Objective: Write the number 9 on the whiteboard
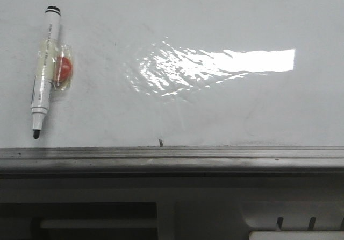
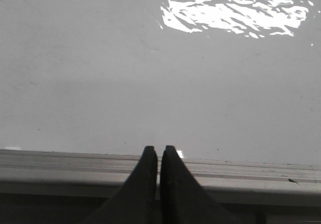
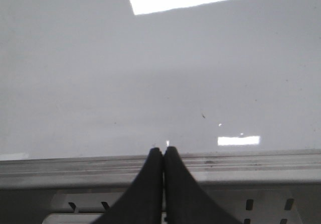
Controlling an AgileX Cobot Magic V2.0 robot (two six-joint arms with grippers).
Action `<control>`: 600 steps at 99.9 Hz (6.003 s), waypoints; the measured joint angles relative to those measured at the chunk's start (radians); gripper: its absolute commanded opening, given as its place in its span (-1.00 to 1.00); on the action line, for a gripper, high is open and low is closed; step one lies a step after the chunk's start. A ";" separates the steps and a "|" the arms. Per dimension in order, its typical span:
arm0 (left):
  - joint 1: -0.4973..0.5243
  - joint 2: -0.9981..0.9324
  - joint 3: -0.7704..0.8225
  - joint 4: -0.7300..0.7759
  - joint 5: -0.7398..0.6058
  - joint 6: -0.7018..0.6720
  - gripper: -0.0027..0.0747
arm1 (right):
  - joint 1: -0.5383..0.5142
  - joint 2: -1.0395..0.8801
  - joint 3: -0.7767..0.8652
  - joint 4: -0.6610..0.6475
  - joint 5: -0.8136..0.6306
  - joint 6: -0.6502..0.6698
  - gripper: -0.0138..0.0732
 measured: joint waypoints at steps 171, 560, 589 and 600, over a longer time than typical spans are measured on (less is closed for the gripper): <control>0.001 0.000 0.000 -0.007 -0.338 0.000 -0.98 | 0.000 0.000 0.000 -0.004 -0.217 0.000 -0.84; -0.818 0.910 -0.314 0.237 -0.464 0.172 -0.98 | 0.541 0.639 -0.594 0.303 0.210 -0.270 0.19; -0.818 0.912 -0.314 0.459 -0.555 0.172 -0.98 | 0.784 0.857 -0.699 0.310 0.106 -0.272 0.21; -0.818 0.912 -0.314 0.485 -0.565 0.172 -0.98 | 0.808 0.924 -0.727 0.310 0.068 -0.272 0.21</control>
